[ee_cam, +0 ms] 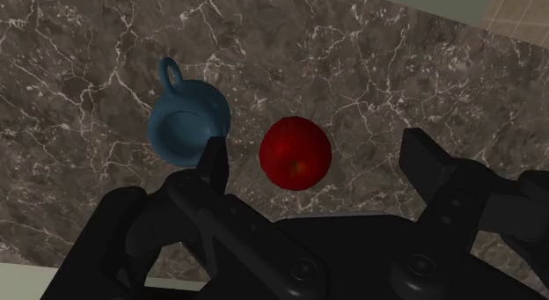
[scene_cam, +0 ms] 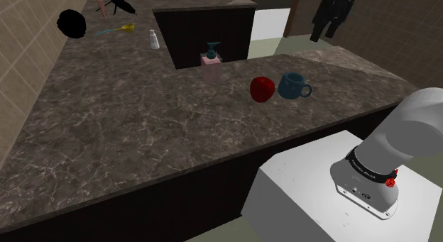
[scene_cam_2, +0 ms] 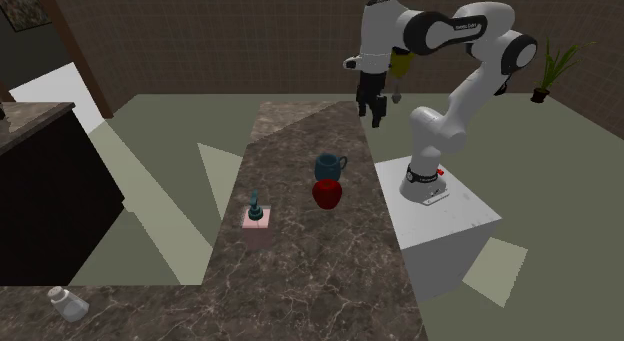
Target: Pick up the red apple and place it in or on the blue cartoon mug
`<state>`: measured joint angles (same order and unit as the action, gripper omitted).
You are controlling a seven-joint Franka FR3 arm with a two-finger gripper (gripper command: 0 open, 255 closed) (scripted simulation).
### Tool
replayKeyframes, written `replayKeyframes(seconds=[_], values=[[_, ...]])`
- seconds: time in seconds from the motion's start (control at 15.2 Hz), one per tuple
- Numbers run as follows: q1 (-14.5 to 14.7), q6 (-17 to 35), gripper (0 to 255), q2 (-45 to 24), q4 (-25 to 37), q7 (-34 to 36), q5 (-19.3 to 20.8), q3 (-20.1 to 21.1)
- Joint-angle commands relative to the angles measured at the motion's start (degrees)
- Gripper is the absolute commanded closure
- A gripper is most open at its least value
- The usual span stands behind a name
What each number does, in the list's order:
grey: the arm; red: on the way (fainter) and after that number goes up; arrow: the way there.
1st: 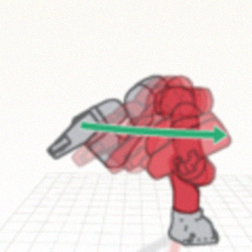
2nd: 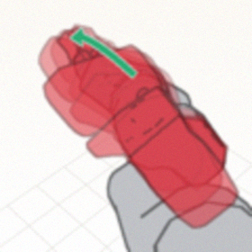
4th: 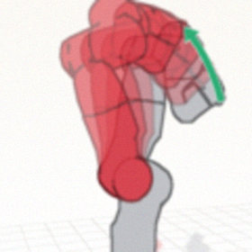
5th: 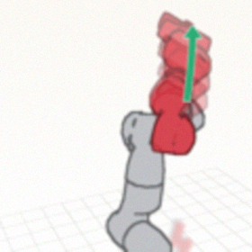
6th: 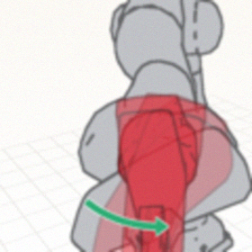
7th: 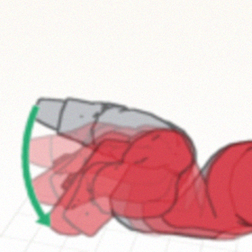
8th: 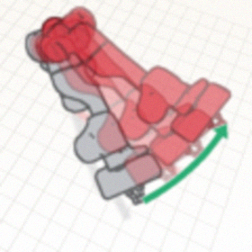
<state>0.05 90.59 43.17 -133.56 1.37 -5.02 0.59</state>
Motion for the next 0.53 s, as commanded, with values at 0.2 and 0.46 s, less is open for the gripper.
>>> replayKeyframes(seconds=[0.2, 0.46], values=[[0.1, 5.78, 0, -4.06, -1.71, 0.25, 0.15, 0.99], [0.14, 13.31, 0, -10.43, -2.87, 0.73, 0.54, 2.28]])
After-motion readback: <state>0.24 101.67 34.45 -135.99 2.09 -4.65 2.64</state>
